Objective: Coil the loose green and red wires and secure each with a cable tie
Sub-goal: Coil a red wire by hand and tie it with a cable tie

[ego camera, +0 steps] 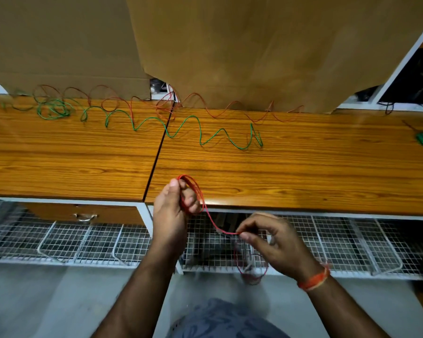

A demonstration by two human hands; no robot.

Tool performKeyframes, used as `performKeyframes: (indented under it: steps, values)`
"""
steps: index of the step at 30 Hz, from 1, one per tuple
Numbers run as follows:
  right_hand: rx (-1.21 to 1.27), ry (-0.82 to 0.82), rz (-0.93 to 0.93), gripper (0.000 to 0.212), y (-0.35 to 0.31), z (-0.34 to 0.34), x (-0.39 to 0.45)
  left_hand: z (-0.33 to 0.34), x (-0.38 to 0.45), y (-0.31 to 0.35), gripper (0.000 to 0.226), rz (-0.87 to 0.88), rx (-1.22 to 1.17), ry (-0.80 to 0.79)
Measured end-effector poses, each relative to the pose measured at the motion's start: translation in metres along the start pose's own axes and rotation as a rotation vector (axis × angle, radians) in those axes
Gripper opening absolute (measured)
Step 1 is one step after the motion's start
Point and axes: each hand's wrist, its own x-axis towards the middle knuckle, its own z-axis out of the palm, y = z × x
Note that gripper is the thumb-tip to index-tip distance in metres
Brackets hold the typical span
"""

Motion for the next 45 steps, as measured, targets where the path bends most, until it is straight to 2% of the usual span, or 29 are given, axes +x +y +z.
performKeyframes:
  steps: [5,9,16,21,26,30,36,40,45]
  values:
    - [-0.058,0.07,-0.224,0.007,-0.044,0.003,0.026,0.006,-0.013,-0.009,0.032,0.103,0.394,-0.159]
    - [-0.038,0.077,-0.278,0.011,-0.056,-0.002,0.045,0.005,-0.019,-0.013,0.033,0.143,0.594,-0.251]
    - [0.154,0.203,-0.159,0.02,-0.051,-0.008,0.062,0.002,-0.019,-0.004,0.047,0.127,0.562,-0.386]
    - [0.257,0.304,-0.056,0.012,-0.037,0.002,0.065,0.009,-0.021,0.0,0.034,0.045,0.47,-0.463]
    - [0.201,0.334,0.019,0.01,-0.028,0.012,0.059,0.015,-0.021,0.001,0.033,-0.049,0.314,-0.453]
    - [0.286,0.328,0.148,0.043,-0.027,0.023,0.053,0.023,-0.025,-0.004,0.032,-0.078,0.224,-0.429]
    - [0.372,0.526,0.296,0.086,-0.025,0.036,0.052,0.037,-0.035,-0.011,0.033,-0.102,0.207,-0.477]
    - [0.339,0.521,0.281,0.082,-0.019,0.031,0.054,0.039,-0.037,-0.011,0.034,-0.083,0.225,-0.523]
    - [0.291,0.53,0.245,0.087,-0.015,0.024,0.051,0.036,-0.038,-0.007,0.036,0.024,0.445,-0.559]
